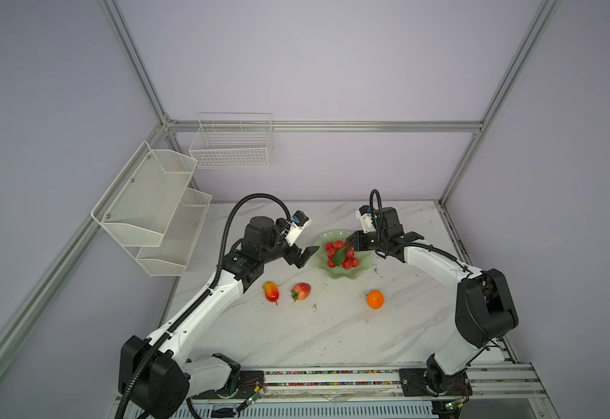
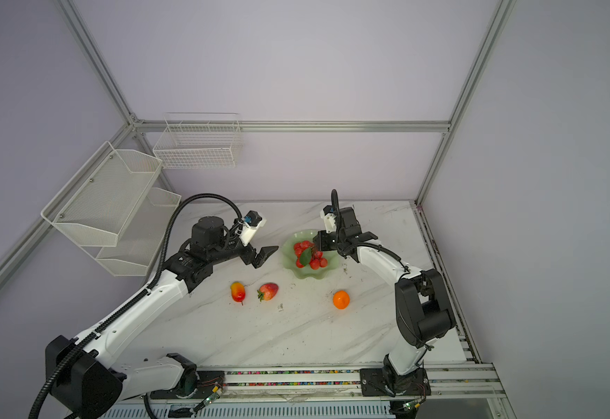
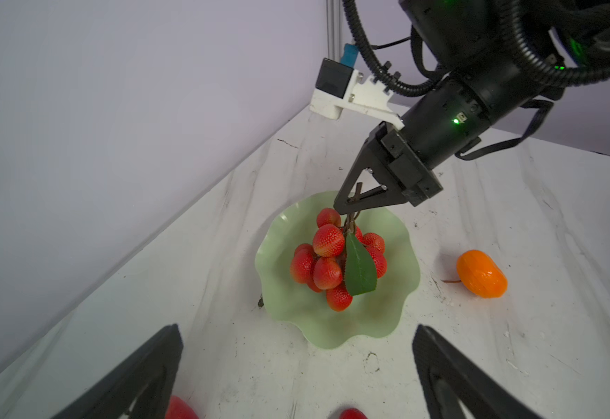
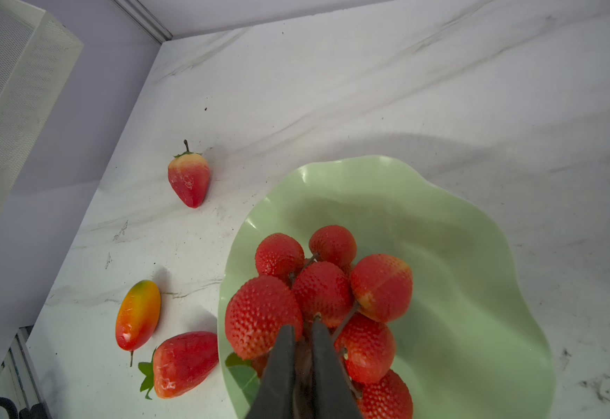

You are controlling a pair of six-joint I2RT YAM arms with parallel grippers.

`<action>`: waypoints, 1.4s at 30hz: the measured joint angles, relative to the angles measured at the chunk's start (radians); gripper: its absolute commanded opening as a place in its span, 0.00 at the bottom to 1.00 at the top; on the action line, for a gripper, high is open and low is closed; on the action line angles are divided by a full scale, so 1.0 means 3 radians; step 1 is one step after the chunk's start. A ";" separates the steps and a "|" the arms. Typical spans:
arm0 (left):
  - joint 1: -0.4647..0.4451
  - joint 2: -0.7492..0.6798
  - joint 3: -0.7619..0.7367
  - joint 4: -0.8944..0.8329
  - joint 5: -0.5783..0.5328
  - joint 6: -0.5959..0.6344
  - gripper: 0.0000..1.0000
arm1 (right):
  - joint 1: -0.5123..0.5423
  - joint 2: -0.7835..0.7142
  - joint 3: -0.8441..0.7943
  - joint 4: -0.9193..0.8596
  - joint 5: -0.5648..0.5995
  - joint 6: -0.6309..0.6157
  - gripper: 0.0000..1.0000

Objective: Place and organize the fake fruits in the fruit bowl
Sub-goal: 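Open the right gripper and withdraw while the left gripper reaches toward the tall red strawberry, then grasp the tall red strawberry with the left gripper and lift it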

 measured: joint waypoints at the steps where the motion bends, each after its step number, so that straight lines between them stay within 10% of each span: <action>1: 0.0000 0.0033 0.0001 -0.0062 0.0088 0.0034 1.00 | 0.0001 0.0009 -0.0001 0.0003 0.0008 -0.0003 0.00; 12: -0.0001 0.0348 0.0003 -0.0469 0.0215 0.0206 1.00 | 0.0051 0.0114 -0.0011 0.0056 0.0065 -0.0072 0.35; 28: 0.0542 0.1091 0.0343 -0.0351 -0.1586 -0.0844 0.95 | 0.0298 -0.0696 -0.0011 0.0069 0.0249 -0.0168 0.97; 42: 0.0633 0.2014 0.0902 -0.0730 -0.2074 -0.1727 0.88 | 0.1492 -0.0960 -0.0649 0.0484 0.0301 0.0132 0.97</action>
